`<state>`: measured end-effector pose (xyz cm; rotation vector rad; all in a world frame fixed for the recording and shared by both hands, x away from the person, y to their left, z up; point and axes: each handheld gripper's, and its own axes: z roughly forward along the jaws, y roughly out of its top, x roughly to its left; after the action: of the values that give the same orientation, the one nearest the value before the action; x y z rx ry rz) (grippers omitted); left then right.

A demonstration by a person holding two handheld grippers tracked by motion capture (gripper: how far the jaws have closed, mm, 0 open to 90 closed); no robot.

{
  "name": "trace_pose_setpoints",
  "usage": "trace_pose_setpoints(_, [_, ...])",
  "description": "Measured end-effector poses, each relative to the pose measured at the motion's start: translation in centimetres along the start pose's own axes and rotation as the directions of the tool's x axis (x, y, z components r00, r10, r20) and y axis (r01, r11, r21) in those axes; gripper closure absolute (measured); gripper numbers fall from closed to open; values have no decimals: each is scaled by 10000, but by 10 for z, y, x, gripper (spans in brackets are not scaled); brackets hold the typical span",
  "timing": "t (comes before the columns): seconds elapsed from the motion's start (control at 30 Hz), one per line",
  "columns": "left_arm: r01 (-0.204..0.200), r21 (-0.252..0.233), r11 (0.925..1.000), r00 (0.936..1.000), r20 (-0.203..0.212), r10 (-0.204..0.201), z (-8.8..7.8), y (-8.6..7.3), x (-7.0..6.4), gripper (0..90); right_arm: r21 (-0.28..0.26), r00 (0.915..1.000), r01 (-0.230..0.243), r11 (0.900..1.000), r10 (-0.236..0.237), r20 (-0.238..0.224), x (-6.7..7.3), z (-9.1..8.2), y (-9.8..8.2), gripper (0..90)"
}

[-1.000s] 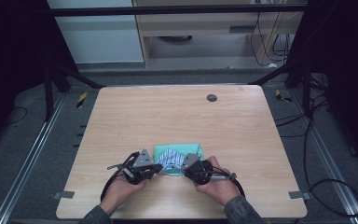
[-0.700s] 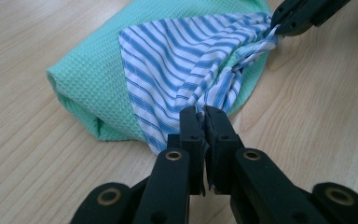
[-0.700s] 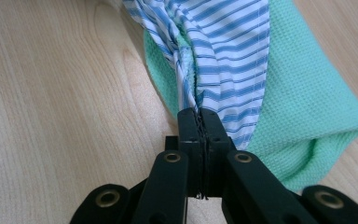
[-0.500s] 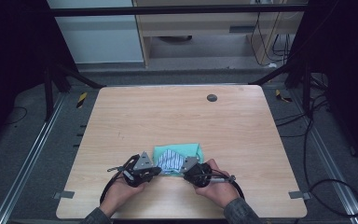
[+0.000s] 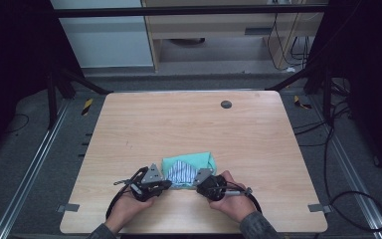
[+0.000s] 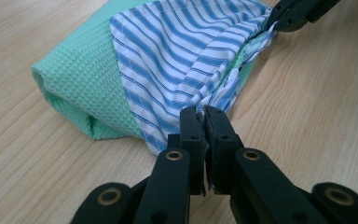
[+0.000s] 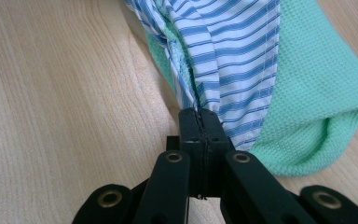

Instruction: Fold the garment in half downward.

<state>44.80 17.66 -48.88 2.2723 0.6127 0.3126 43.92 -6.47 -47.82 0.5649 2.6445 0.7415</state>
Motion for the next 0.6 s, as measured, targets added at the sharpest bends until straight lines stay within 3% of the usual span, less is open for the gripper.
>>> trace_pose_setpoints(0.47, [182, -161, 9997, 9998, 98, -180, -5, -6, -6, 856, -213, 9999, -39, 9998, 36, -129, 5, -7, -3, 895])
trace_pose_setpoints(0.5, [203, -268, 9994, 9998, 16, -202, -6, -7, -7, 837, -221, 9998, -80, 9997, 76, -193, 5, -7, -3, 882])
trace_pose_setpoints(0.6, [508, -594, 9969, 9986, -88, -514, -15, -9, -9, 638, -484, 9989, -383, 9981, 369, -300, 7, -13, -7, 728])
